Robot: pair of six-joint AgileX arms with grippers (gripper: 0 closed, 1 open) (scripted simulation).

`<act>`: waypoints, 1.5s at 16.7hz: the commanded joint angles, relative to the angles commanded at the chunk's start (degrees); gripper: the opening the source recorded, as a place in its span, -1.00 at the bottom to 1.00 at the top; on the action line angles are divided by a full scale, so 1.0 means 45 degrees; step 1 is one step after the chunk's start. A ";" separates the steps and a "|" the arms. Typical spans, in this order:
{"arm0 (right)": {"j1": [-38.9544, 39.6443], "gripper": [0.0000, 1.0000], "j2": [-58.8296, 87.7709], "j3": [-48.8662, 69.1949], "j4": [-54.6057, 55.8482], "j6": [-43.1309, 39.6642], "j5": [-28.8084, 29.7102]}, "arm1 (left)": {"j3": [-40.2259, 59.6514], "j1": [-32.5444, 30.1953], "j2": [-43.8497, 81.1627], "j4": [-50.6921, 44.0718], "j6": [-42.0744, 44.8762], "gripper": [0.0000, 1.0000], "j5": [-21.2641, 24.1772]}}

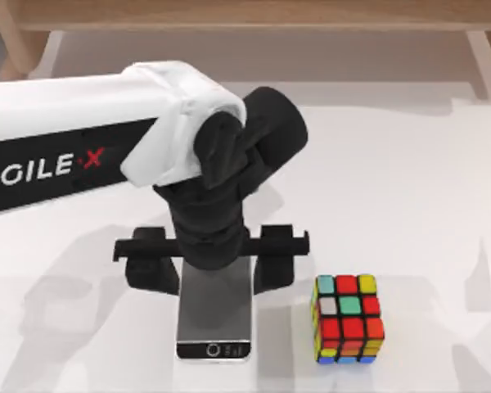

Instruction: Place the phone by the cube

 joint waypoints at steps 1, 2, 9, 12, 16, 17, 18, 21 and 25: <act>0.0000 1.00 0.0000 0.0000 0.0000 0.0000 0.0000 | -0.0036 0.0000 -0.0016 0.0113 0.0001 -1.00 0.0002; 0.0000 1.00 0.0000 0.0000 0.0000 0.0000 0.0000 | -0.0075 -0.0001 -0.0029 0.0232 0.0001 -1.00 0.0004; 0.0000 1.00 0.0000 0.0000 0.0000 0.0000 0.0000 | -0.0438 -0.0014 0.0011 0.1147 0.0002 -1.00 0.0020; 0.0000 1.00 0.0000 0.0000 0.0000 0.0000 0.0000 | -0.0656 -0.0020 0.0145 0.1516 0.0001 -1.00 0.0022; 0.0000 1.00 0.0000 0.0000 0.0000 0.0000 0.0000 | -0.1034 -0.0026 0.0477 0.1911 0.0000 -1.00 0.0017; 0.0000 1.00 0.0000 0.0000 0.0000 0.0000 0.0000 | -0.1148 -0.0028 0.0591 0.1985 0.0000 -1.00 0.0014; 0.0000 1.00 0.0000 0.0000 0.0000 0.0000 0.0000 | -0.1271 -0.0029 0.0718 0.2047 0.0000 -1.00 0.0010; 0.0000 1.00 0.0000 0.0000 0.0000 0.0000 0.0000 | -0.1616 -0.0031 0.1077 0.2146 -0.0001 -1.00 -0.0004; 0.0000 1.00 0.0000 0.0000 0.0000 0.0000 0.0000 | -0.1616 -0.0031 0.1077 0.2146 -0.0001 -1.00 -0.0004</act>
